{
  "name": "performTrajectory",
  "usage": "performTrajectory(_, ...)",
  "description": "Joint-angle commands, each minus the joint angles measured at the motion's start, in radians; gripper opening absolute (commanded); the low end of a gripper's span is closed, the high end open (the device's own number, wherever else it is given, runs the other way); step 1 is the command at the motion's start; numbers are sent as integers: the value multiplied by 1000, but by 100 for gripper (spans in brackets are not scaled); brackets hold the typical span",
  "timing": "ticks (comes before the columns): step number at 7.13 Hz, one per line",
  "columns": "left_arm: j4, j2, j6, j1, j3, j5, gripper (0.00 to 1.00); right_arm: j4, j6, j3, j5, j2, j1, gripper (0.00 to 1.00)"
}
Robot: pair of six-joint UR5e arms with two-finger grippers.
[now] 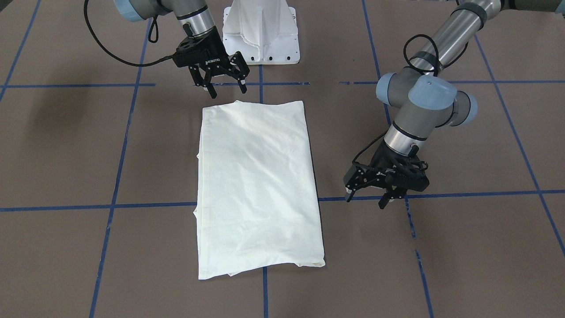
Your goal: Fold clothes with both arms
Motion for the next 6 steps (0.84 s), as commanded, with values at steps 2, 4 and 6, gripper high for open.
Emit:
performTrajectory(2, -1, 203, -420, 208, -351, 88, 100, 26, 194, 0, -13, -12, 32, 100)
performTrajectory(4, 1, 231, -628, 410, -391, 314, 100, 26, 198, -2, -26, -14, 38, 100)
performTrajectory(6, 2, 231, -764, 549, -352, 499, 87, 26, 198, -4, -39, -17, 38, 100)
